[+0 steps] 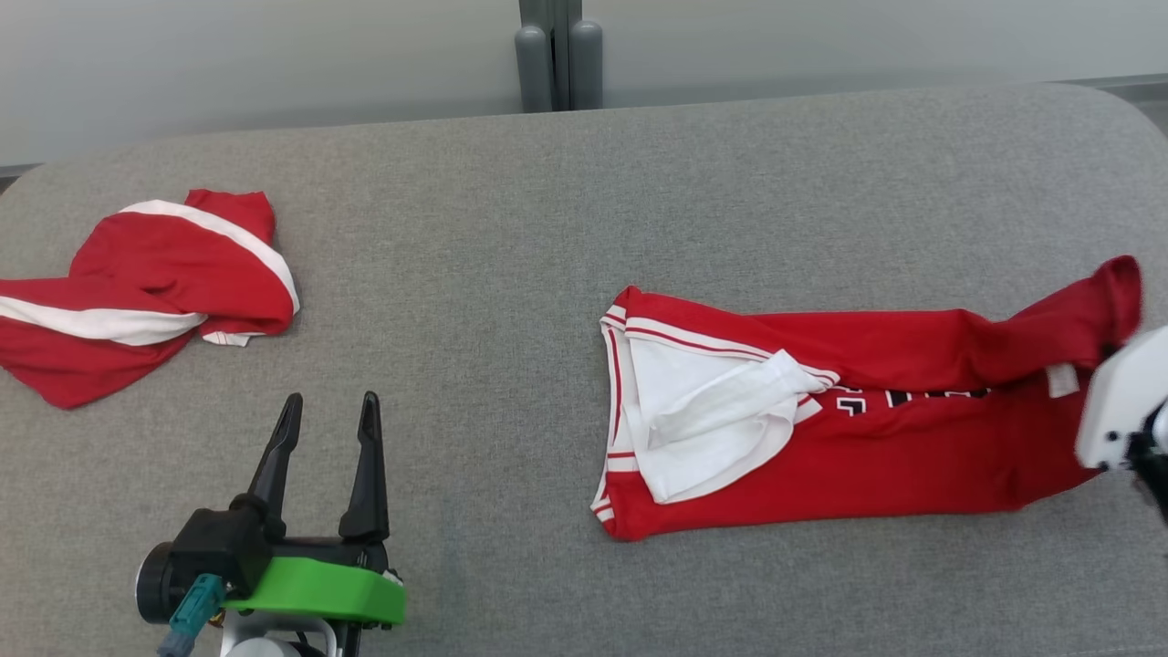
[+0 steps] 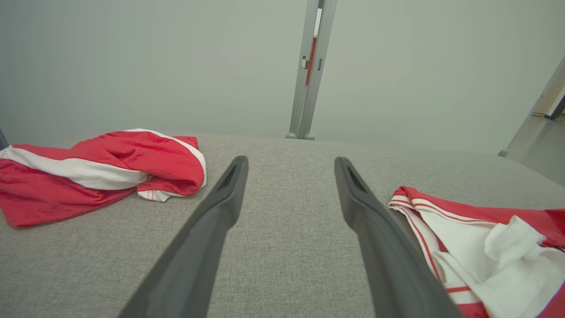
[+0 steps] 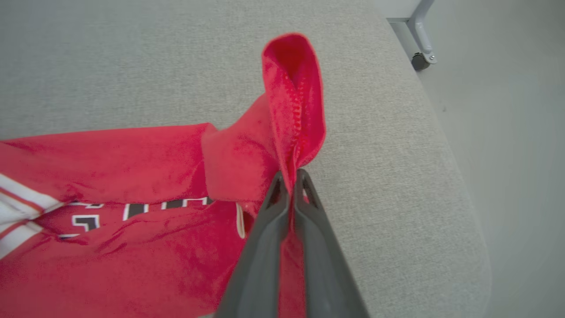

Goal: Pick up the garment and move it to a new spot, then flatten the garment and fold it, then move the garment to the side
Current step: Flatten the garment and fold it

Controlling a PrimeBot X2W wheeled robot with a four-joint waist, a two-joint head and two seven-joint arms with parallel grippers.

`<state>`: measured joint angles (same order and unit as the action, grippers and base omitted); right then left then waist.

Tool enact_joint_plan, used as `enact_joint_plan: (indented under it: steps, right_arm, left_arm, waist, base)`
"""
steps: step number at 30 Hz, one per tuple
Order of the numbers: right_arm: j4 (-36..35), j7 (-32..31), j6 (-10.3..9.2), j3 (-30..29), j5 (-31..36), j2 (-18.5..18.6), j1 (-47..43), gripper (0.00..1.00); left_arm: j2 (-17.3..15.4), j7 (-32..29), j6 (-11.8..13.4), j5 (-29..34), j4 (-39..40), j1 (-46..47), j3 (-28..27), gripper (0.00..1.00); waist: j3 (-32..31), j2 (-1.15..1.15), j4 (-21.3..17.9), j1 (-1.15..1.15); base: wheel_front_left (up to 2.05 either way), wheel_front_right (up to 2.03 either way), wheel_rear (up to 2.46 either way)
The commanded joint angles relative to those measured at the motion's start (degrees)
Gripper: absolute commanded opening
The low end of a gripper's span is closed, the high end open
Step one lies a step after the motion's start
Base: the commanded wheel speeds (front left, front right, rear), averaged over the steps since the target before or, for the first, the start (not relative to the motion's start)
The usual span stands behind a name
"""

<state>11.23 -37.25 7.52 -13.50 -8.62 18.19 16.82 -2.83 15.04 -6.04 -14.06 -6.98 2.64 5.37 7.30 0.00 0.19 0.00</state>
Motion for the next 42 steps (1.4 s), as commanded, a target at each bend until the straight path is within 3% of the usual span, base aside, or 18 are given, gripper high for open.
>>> enact_joint_plan:
  steps: [1, 8, 17, 23, 30, 32, 33, 38, 42]
  right_arm:
    - [-1.6, -0.8, -0.05, 2.2, -1.8, -1.1, -0.7, 0.0]
    - [-6.3, -2.5, -0.05, 18.3, -8.4, -4.4, 2.1, 0.0]
    - [0.5, -0.4, -0.05, 32.6, -12.3, -9.7, 9.2, 0.0]
    - [7.4, 1.2, -0.05, 37.7, -13.4, -11.1, 12.5, 0.0]
    - [13.7, 4.2, -0.05, 39.6, -14.7, -12.3, 14.9, 0.0]
    - [15.2, 4.9, -0.05, 40.0, -14.9, -12.6, 15.5, 0.44]
    - [16.1, 5.2, -0.05, 39.9, -15.1, -12.8, 15.7, 1.0]
    - [17.4, 8.6, -0.05, 38.8, -17.0, -13.6, 16.9, 1.0]
    - [14.5, 12.1, -0.05, 36.3, -22.3, -14.5, 17.4, 1.0]
  left_arm:
    - [-0.1, 0.2, 0.3, -0.1, 0.1, -1.0, -0.2, 1.0]
    - [-0.1, 0.2, 0.3, -0.6, 0.4, -1.0, 0.0, 1.0]
    - [-0.1, 0.2, 0.2, -0.9, -0.2, 0.7, 0.6, 1.0]
    - [-0.1, 0.2, 0.3, -1.2, -0.4, 1.3, 1.1, 1.0]
    - [-0.1, 0.2, 0.7, -1.9, -0.3, 1.2, 1.5, 1.0]
    - [-0.1, 0.2, 0.9, -1.9, -0.4, 1.3, 1.6, 1.0]
    - [-0.1, 0.2, 0.9, -2.1, -0.4, 1.3, 1.6, 1.0]
    - [-0.1, 0.2, 1.1, -2.1, -0.5, 1.5, 1.5, 1.0]
    - [-0.1, 0.2, 0.8, -1.8, -0.7, 1.1, 1.1, 1.0]
  waist:
    - [-0.9, 0.0, -0.5, 0.0]
    - [-0.7, 0.0, 0.1, 0.0]
    - [0.8, 0.0, 3.2, 0.0]
    - [1.4, 0.0, 5.3, 0.0]
    - [1.7, 0.0, 6.1, 0.0]
    - [1.7, 0.0, 6.1, 0.0]
    - [1.6, 0.0, 6.1, 0.0]
    - [1.2, 0.0, 5.8, 0.0]
    - [0.8, 0.0, 5.2, 0.0]
  base:
    - [0.0, 0.0, 0.0]
    - [0.0, 0.0, 0.0]
    - [0.0, 0.0, 0.0]
    - [0.0, 0.0, 0.0]
    - [0.0, 0.0, 0.0]
    - [0.0, 0.0, 0.0]
    - [0.0, 0.0, 0.0]
    - [0.0, 0.0, 0.0]
    - [0.0, 0.0, 0.0]
